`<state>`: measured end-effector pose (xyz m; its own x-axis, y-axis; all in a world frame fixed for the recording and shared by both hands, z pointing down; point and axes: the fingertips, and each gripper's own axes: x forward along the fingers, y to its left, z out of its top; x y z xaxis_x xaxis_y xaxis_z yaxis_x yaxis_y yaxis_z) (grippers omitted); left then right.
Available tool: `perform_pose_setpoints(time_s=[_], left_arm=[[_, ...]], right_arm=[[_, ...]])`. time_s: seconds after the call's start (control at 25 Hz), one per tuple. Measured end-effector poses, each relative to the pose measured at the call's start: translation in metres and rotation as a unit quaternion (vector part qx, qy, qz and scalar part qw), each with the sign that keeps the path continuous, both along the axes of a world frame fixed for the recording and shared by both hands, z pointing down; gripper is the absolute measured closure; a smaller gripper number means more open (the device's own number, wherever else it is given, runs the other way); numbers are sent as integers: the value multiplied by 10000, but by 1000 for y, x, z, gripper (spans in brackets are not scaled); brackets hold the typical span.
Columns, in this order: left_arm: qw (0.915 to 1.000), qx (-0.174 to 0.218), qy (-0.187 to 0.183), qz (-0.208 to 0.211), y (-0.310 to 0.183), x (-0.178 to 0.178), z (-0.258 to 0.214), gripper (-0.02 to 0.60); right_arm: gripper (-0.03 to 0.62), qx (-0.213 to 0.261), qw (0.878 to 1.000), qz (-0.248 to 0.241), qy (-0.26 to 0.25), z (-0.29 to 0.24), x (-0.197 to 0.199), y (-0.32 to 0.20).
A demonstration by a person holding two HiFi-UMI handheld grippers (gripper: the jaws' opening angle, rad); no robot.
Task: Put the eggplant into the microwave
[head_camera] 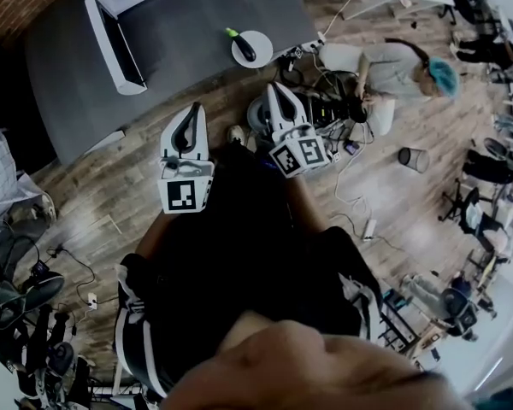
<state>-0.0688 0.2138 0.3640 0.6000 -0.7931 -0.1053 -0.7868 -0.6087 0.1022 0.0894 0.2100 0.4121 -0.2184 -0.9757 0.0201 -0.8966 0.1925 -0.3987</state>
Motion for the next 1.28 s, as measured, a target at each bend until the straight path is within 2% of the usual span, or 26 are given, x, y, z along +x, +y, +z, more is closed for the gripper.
perform_pose_setpoints(time_s=[0.28, 0.48, 0.72, 0.96, 1.28], left_arm=[[9999, 79, -84, 61, -10, 20, -4, 548], [9999, 93, -124, 0, -21, 32, -5, 548], [9998, 163, -97, 15, -26, 57, -9, 548], [9998, 141, -113, -67, -30, 73, -8, 548], [9997, 68, -203, -140, -33, 95, 0, 548]], right_arm=[[562, -223, 9992, 5, -328, 31, 29, -22], [560, -584, 9949, -3, -820, 67, 48, -39], [557, -906, 9916, -128, -916, 113, 67, -51], [536, -1392, 9797, -39, -1444, 165, 87, -63], [503, -1982, 9623, -92, -1862, 235, 100, -76]])
